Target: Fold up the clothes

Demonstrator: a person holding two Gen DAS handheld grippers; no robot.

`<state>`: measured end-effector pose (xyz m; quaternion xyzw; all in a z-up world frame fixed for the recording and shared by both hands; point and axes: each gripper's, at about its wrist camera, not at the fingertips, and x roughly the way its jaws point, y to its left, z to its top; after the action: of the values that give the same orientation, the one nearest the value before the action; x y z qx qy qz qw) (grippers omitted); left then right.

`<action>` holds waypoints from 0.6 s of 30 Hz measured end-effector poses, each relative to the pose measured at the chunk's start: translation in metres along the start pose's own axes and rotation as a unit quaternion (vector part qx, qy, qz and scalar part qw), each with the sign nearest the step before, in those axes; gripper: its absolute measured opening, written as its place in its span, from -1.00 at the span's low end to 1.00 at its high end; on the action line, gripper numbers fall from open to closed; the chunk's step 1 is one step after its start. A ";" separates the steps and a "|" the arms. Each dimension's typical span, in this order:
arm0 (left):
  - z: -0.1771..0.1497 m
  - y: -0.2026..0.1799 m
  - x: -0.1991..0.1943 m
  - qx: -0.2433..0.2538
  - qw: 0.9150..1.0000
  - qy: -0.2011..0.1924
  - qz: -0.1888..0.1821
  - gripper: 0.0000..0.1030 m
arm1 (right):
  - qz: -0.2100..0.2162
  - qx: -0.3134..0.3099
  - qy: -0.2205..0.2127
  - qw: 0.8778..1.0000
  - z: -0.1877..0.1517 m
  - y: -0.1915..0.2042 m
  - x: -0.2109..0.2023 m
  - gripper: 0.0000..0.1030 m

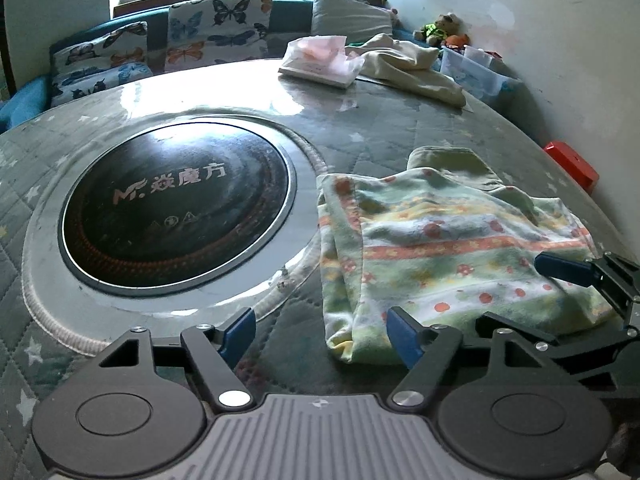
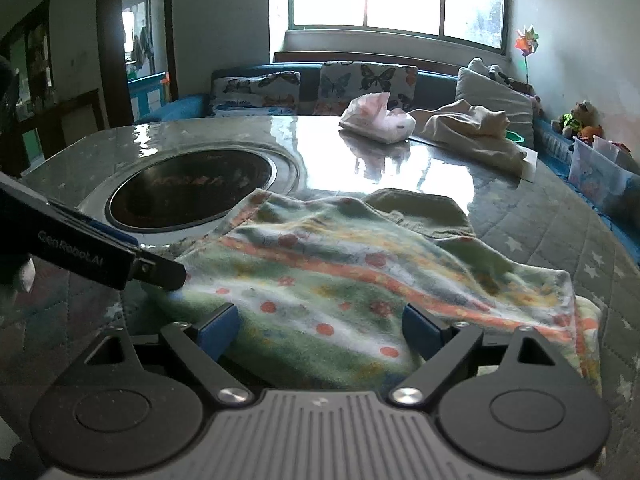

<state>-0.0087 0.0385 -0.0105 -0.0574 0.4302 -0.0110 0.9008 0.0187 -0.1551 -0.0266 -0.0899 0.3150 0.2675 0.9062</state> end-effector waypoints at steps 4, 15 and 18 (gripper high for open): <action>-0.001 0.000 -0.004 -0.003 1.000 -0.002 0.001 0.53 | 0.004 -0.001 -0.006 1.000 0.003 0.003 -0.005 0.77; -0.001 -0.002 -0.009 -0.006 1.000 -0.007 0.009 0.83 | 0.016 0.000 -0.008 1.000 0.011 0.010 -0.002 0.95; 0.000 -0.001 -0.010 -0.010 1.000 -0.009 0.013 0.87 | 0.014 0.002 -0.010 1.000 0.015 0.010 0.001 0.98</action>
<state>-0.0154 0.0378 -0.0023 -0.0609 0.4227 0.0059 0.9042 0.0216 -0.1411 -0.0148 -0.0808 0.3078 0.2806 0.9055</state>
